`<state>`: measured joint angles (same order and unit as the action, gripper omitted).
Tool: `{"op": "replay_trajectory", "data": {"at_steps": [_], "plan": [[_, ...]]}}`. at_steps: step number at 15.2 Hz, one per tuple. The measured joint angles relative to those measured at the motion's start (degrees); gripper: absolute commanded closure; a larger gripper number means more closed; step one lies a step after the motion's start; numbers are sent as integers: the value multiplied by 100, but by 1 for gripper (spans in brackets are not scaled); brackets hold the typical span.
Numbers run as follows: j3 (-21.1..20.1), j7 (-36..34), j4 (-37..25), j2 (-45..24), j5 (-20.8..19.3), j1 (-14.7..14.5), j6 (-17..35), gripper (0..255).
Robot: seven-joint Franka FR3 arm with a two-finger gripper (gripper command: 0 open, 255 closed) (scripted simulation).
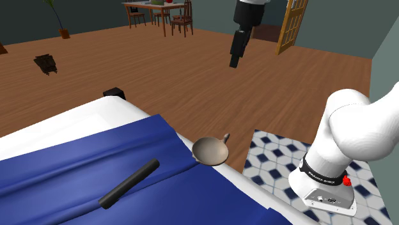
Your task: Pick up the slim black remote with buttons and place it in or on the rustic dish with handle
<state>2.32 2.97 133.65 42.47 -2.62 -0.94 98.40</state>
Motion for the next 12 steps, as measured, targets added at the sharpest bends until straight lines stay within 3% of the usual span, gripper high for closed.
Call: {"op": "replay_trajectory", "data": {"at_steps": [3, 12], "plan": [[17, 149, -37, -231, 16, -86, 161, 0], [0, 1193, -550, -1929, 210, -690, 1097, 0]]}}
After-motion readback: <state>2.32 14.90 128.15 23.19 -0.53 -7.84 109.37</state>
